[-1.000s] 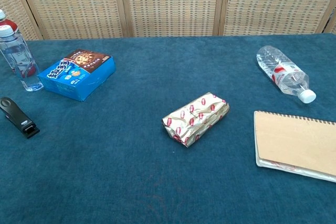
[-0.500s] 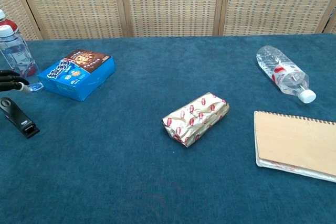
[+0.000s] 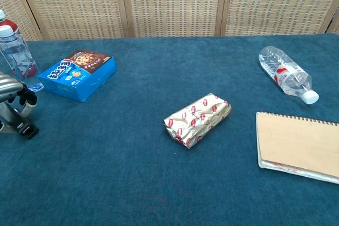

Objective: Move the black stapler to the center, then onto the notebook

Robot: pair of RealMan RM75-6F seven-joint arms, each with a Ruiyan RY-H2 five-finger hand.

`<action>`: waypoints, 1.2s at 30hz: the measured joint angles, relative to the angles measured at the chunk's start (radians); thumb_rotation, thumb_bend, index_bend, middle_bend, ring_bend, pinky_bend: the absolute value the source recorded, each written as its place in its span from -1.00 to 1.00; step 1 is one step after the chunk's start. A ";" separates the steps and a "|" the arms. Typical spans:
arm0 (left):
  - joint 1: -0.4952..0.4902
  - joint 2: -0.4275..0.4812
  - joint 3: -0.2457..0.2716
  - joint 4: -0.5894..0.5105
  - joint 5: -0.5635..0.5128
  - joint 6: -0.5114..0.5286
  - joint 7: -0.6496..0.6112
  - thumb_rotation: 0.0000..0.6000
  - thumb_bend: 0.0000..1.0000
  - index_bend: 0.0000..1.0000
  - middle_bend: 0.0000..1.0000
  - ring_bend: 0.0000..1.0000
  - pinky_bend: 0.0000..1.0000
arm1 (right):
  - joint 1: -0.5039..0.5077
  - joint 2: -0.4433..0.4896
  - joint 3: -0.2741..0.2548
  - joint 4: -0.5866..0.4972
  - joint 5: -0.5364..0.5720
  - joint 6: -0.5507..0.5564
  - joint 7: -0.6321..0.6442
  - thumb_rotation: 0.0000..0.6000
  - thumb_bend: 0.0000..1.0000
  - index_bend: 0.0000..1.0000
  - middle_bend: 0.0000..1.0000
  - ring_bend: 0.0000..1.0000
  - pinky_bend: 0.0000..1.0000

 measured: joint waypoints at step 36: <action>-0.357 -0.064 -0.302 -0.650 -0.430 -0.390 0.792 1.00 -0.50 0.44 0.25 0.05 0.12 | -0.002 0.021 0.012 0.023 0.051 -0.035 0.078 1.00 -1.00 -1.00 -1.00 -1.00 -1.00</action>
